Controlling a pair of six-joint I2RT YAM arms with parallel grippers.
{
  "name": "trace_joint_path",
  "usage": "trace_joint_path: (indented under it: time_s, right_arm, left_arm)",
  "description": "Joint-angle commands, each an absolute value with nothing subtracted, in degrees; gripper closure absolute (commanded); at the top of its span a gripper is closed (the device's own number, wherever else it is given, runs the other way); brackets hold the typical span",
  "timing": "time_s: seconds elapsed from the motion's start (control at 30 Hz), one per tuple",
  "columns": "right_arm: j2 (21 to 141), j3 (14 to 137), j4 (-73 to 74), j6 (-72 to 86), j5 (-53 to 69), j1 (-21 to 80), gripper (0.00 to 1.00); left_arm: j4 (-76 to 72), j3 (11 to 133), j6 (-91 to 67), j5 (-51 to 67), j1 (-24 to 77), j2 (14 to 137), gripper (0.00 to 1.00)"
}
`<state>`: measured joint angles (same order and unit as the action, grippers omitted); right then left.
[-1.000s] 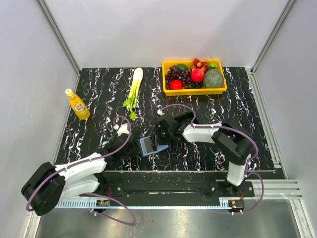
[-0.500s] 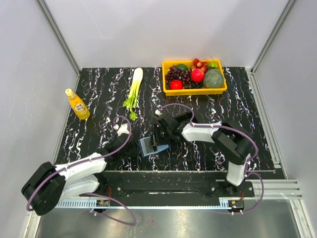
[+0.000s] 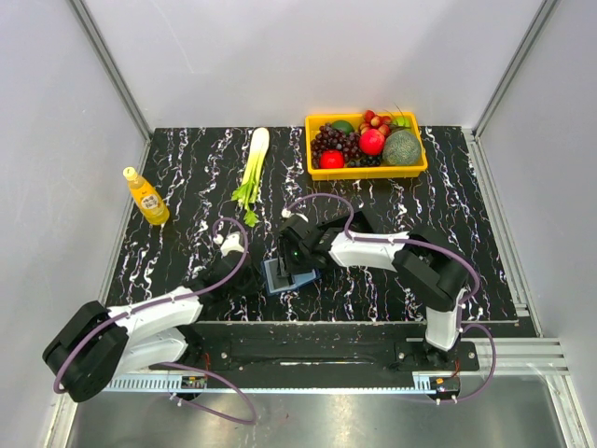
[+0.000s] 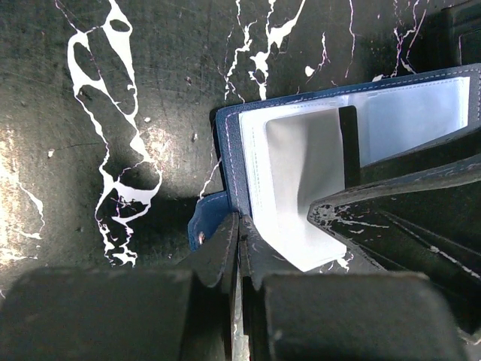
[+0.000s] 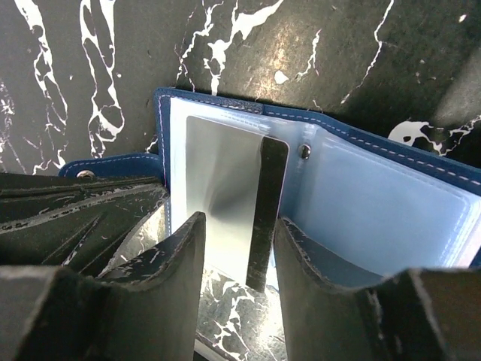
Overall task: Put the credit cards into the card holder
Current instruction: Insert the credit card into the card holder.
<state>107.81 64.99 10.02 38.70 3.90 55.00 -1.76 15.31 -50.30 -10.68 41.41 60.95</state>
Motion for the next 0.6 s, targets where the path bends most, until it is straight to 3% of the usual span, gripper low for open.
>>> trace_joint_path:
  time_s: [0.0, 0.33, 0.57]
  right_arm:
    - [111.5, 68.9, 14.9, 39.0, 0.7, 58.1, 0.52]
    - [114.0, 71.1, 15.1, 40.3, 1.1, 60.2, 0.5]
    - [112.5, 69.6, 10.5, 40.2, 3.2, 60.4, 0.53]
  left_arm:
    - [-7.7, 13.4, -52.4, -9.2, 41.4, 62.1, 0.96]
    - [-9.3, 13.3, -52.3, -8.2, 41.3, 63.1, 0.98]
    - [-9.0, 13.4, -52.4, -8.0, 41.4, 62.8, 0.98]
